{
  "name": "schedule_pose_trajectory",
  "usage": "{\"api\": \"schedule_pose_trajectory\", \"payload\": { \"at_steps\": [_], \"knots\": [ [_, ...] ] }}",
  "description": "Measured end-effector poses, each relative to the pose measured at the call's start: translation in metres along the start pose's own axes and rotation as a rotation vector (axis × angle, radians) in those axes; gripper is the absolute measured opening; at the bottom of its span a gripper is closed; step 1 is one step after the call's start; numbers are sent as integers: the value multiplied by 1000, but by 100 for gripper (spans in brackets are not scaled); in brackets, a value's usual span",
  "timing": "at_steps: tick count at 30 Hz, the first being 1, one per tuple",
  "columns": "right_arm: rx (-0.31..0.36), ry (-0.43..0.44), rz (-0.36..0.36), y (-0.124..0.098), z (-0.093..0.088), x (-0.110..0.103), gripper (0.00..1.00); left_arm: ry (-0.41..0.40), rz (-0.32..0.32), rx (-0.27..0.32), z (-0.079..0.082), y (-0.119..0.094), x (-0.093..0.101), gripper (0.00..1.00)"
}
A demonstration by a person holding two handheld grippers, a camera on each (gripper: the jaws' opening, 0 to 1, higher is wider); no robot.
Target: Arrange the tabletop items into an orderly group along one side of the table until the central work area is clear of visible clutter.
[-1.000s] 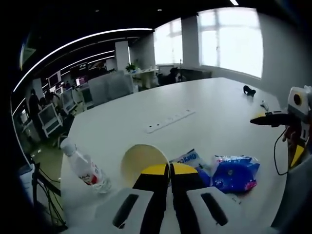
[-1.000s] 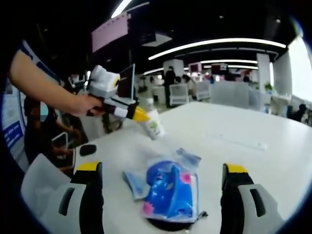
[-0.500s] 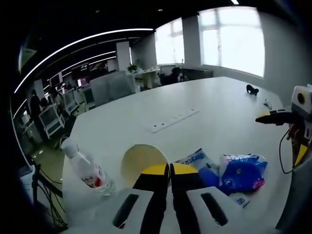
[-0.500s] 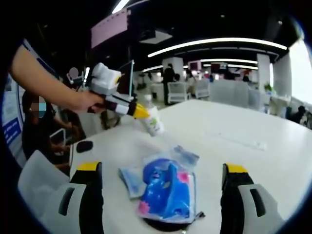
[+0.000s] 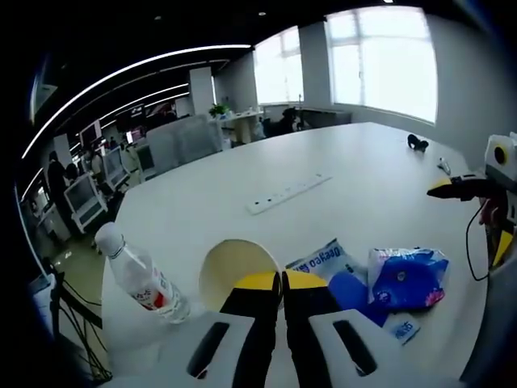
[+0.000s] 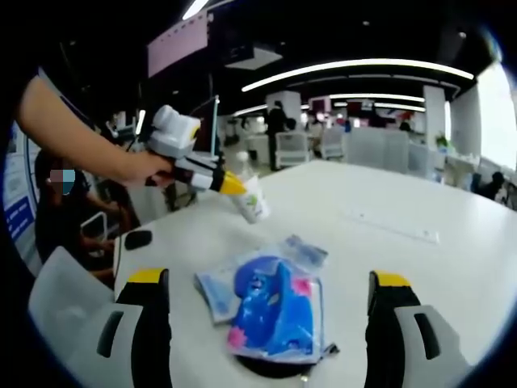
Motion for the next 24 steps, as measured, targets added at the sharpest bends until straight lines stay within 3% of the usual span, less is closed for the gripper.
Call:
{"api": "schedule_pose_trajectory", "payload": {
  "at_steps": [24],
  "knots": [
    [-28, -3, -8, 7, -5, 2, 100, 22, 13, -9, -9, 9, -16, 1]
  ]
}}
Point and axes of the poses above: the point that each gripper's makers call its tool centre point, and the gripper's own axes: y roughly forward along the fingers, x roughly to its right, z roughly out of its top, the point moved 7 cm from there along -y, roughly backward along the fingers, and after that the axes turned 7 degrees about -y, right-handed, at the moved point
